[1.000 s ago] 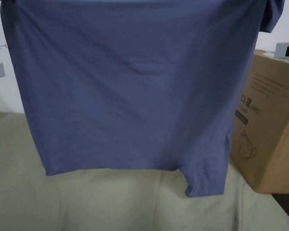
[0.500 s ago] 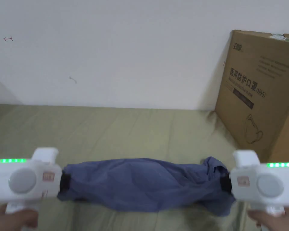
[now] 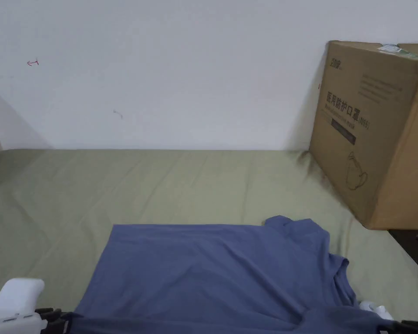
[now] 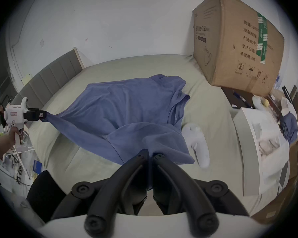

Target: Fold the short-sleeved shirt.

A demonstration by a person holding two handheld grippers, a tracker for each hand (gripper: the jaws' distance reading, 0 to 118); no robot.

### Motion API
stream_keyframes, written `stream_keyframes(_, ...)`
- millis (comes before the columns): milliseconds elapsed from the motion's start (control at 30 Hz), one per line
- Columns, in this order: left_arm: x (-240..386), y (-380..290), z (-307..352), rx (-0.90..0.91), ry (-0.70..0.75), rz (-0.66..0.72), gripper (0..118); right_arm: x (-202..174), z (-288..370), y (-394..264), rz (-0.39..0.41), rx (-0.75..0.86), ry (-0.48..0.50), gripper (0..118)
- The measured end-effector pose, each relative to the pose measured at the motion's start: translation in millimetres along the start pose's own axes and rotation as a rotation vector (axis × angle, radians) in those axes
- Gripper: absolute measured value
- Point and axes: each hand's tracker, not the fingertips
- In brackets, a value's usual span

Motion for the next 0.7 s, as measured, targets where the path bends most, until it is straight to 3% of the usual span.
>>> stream_keyframes(233,8,-56,9,-0.048,-0.029,-0.036,1,1,13,-52,-0.021,-0.102,0.003,3)
stream_keyframes(500,3,-102,-19,-0.108,-0.006,-0.013,1,7,-31,-87,-0.011,-0.238,-0.032,3)
stream_keyframes(600,5,-108,-23,-0.120,0.018,-0.062,1,4,-38,-88,-0.015,-0.252,-0.045,3)
stream_keyframes(700,10,-111,-25,-0.141,0.040,-0.131,14,3,-42,-88,-0.012,-0.273,-0.062,19)
